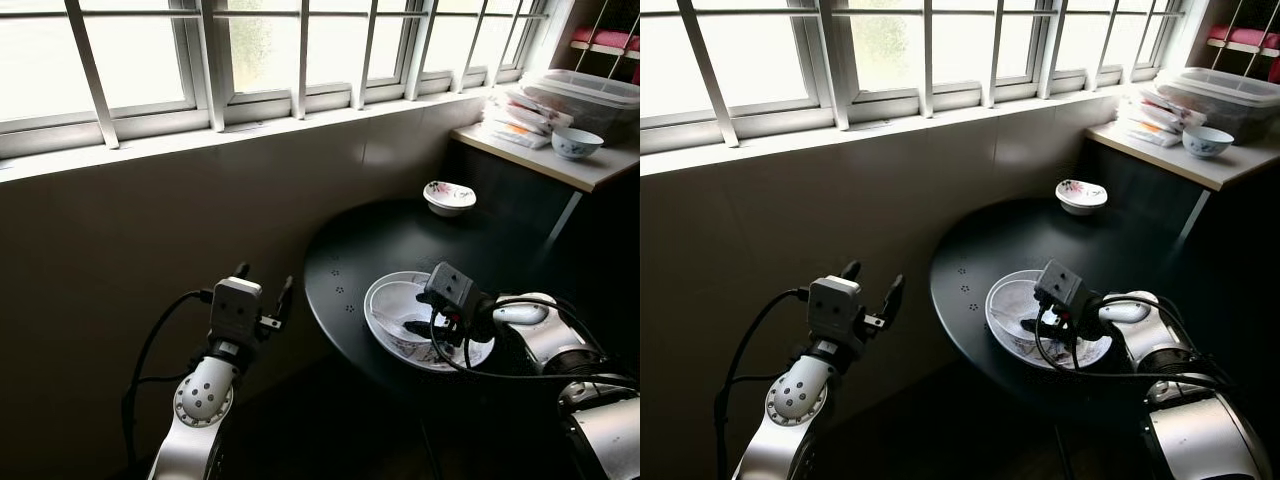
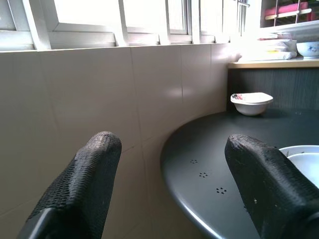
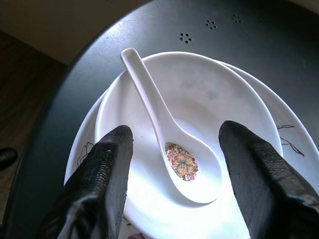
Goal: Kitchen organization
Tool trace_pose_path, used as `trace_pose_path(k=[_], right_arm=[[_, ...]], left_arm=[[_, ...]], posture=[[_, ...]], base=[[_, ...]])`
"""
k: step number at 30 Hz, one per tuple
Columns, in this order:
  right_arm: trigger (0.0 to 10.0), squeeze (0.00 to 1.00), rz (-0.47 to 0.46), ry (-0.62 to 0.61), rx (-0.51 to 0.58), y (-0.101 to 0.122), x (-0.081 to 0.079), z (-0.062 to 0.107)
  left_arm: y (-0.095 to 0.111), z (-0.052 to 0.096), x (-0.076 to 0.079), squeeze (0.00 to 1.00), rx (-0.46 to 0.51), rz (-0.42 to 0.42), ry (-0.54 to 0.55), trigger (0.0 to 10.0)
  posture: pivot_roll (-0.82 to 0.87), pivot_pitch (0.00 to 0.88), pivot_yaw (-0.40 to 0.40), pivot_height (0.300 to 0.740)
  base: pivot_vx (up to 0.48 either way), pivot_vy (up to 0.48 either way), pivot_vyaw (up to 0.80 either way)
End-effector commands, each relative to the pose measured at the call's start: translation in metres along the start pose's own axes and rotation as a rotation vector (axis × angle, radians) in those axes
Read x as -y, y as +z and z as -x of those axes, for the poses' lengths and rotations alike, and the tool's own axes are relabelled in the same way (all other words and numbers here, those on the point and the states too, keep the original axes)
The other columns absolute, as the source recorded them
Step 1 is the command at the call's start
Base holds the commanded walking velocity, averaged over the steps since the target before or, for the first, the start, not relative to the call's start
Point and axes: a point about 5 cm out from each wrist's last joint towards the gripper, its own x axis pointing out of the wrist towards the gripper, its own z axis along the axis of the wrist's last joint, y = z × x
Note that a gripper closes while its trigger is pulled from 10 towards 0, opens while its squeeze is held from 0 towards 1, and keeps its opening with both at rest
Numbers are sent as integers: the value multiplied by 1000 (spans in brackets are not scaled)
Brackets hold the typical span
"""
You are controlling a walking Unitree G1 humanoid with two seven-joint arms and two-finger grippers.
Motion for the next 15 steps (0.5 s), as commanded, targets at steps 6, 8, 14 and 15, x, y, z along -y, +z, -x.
trace_pose_path(k=[6,8,14,15], right_arm=[[10000,0,19,-99,-69,-12,-2,-4],[10000,0,37,-129,-90,-15,-2,-4],[10000,0,35,-158,-111,-21,-5,-5],[10000,0,36,-160,-113,-22,-6,-6]], left_arm=[[1,-1,-1,0,10,-4,2,10000],[1,-1,0,0,10,-3,2,10000],[-1,1,1,0,4,-3,2,10000],[-1,1,1,0,2,-3,1,10000]], posture=[[138,0,-68,740],[140,0,-69,740],[141,0,-69,740],[140,0,-69,740]], base=[[0,0,0],[0,0,0],[0,0,0],[0,0,0]])
